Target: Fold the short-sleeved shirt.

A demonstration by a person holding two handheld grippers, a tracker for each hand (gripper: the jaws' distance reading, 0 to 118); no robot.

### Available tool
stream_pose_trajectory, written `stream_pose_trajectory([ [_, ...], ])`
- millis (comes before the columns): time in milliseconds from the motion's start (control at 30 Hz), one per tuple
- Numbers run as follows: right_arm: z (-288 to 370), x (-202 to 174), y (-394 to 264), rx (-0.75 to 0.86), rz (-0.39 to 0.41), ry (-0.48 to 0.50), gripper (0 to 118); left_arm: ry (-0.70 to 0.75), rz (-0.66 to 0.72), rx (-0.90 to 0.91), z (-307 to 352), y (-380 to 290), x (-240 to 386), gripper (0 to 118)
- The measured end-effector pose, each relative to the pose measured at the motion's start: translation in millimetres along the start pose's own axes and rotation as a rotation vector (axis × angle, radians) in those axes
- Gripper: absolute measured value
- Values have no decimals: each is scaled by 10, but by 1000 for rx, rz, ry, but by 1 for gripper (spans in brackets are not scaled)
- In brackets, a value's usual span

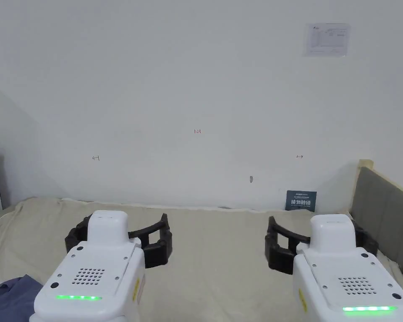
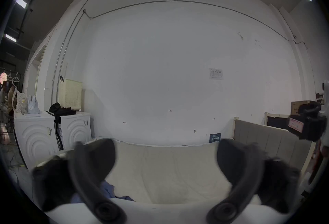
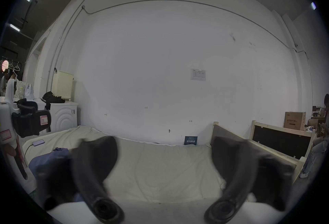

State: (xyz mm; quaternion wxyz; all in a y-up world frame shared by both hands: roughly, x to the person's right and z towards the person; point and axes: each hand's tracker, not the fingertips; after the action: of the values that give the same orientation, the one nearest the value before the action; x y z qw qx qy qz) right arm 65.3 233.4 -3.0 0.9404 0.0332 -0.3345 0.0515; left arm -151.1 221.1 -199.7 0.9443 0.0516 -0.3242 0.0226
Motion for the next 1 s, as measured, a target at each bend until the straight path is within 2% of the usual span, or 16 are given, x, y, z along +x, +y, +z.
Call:
stream_pose_trajectory([
  [33,0,-12,-4,0,3,-5,79,-1,-17,7,16,1,22,93],
  [67,-9,-28,-19,6,10,-20,36,-10,-46,-3,15,5,48,58],
  [100,-20,-38,-44,16,25,-69,0,-51,-77,-34,-5,7,69,0],
  [133,-17,-43,-101,28,11,-76,0,-21,-129,-18,-19,14,92,0],
  [200,-34,2,-115,-1,-6,19,0,-48,-153,-21,11,4,126,0],
  [333,-22,-34,-143,21,-2,-10,0,-41,-110,-18,8,9,71,0],
  [500,-42,-48,-109,3,-6,26,0,-22,-117,-39,10,-7,-68,0],
  [567,-83,-53,-119,-22,-31,65,0,-16,-82,-67,1,-25,-147,0],
  [800,-259,-197,-263,-68,-25,85,0,38,-72,-146,-120,-244,-471,0],
  [900,-404,-220,-389,-122,-70,201,0,48,-40,-213,-179,-428,-651,0],
  [1000,-545,-288,-573,-172,-82,214,0,87,-31,-289,-269,-672,-860,0],
])
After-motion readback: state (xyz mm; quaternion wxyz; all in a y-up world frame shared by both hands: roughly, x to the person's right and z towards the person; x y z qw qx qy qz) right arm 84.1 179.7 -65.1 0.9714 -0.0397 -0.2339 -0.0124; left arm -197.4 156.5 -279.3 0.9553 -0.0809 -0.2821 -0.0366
